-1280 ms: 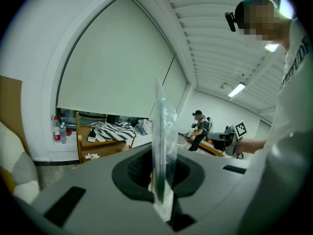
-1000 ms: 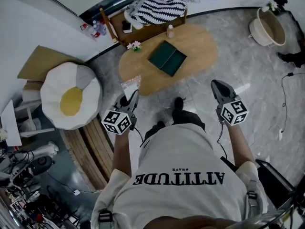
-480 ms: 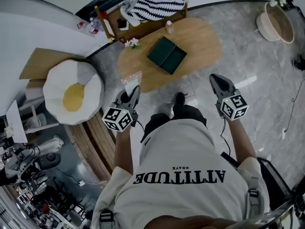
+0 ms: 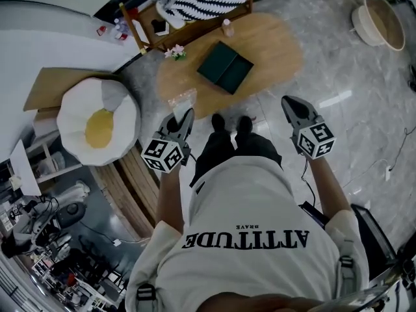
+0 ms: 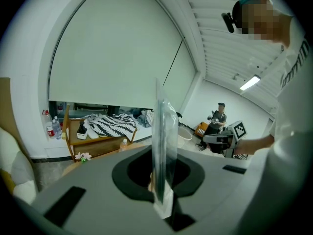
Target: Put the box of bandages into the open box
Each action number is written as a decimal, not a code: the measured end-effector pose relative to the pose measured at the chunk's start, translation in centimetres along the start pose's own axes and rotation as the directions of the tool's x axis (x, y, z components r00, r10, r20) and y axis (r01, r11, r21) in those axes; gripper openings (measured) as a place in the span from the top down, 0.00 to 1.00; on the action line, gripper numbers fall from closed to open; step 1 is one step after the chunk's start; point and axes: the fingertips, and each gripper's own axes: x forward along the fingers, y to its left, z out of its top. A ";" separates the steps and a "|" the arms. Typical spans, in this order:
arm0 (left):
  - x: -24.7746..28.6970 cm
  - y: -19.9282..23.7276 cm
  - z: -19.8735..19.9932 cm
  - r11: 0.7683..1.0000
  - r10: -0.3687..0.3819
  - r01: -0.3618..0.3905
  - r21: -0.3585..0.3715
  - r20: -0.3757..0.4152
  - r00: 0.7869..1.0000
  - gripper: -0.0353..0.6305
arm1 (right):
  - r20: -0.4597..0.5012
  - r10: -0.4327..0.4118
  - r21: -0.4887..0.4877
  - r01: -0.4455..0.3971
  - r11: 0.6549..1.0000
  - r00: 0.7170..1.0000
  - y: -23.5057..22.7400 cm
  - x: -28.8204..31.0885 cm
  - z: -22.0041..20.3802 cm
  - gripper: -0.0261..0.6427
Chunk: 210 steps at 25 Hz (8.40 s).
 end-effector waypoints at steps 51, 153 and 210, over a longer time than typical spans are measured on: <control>32.1 15.2 -25.0 0.960 -0.242 0.281 -0.007 -0.533 0.811 0.89 | -0.214 -0.265 0.341 0.326 0.882 0.940 -6.9 15.2 -19.9 0.93; 15.7 7.7 -0.5 0.943 -0.258 0.302 0.143 -0.262 0.930 0.88 | -0.001 -0.346 0.150 0.342 0.928 0.938 2.9 5.0 -2.4 0.93; -18.7 -2.9 -5.5 0.955 -0.193 0.173 0.241 0.061 0.979 0.91 | 0.177 -0.203 -0.048 0.215 0.975 0.963 22.8 -10.3 -6.5 0.93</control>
